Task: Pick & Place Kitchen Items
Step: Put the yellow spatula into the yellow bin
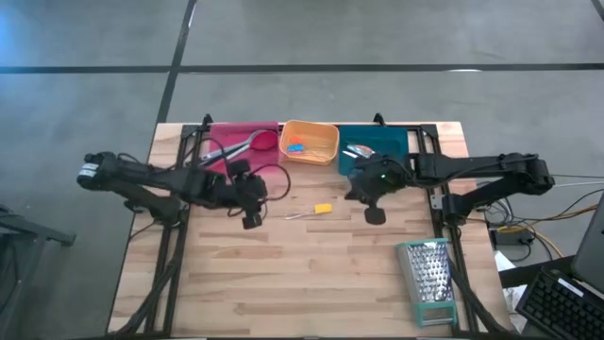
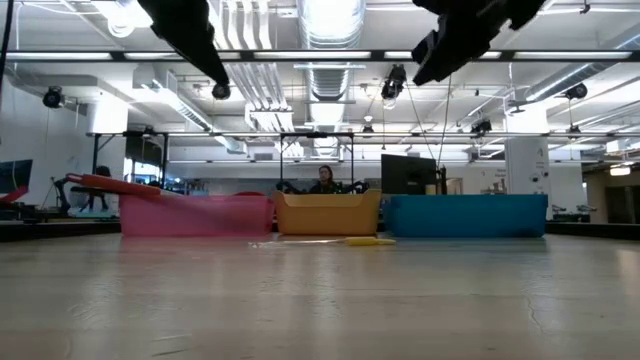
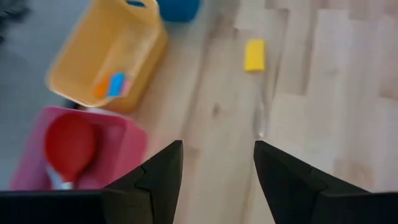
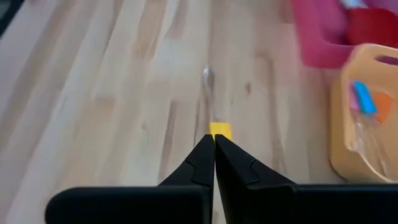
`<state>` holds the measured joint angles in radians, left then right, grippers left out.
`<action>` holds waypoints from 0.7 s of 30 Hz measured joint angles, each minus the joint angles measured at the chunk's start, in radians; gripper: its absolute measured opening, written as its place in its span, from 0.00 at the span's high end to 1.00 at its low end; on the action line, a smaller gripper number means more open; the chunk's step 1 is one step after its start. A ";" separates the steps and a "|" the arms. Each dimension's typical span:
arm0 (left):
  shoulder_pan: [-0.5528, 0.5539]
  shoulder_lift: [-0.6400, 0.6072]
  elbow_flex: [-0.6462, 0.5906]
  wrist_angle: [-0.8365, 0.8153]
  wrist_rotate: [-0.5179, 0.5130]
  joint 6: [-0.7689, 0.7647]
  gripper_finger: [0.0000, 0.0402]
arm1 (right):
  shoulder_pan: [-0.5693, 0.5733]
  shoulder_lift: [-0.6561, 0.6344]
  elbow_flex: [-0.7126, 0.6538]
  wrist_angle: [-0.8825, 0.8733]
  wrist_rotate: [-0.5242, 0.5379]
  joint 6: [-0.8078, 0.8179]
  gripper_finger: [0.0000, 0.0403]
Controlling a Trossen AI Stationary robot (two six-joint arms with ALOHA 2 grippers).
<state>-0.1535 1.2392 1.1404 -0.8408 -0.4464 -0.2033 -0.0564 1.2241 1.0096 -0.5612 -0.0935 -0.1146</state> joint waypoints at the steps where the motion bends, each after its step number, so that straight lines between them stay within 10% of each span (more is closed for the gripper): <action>1: -0.018 0.000 0.000 0.000 -0.037 -0.013 0.50 | 0.001 0.015 0.000 -0.003 -0.014 -0.038 0.98; 21: -0.088 0.000 0.000 -0.003 -0.136 -0.036 0.50 | 0.010 0.388 0.028 0.151 0.101 -0.282 0.59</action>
<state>-0.2413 1.2392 1.1400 -0.8443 -0.5827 -0.2390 -0.0460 1.6121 1.0375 -0.4103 0.0071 -0.3967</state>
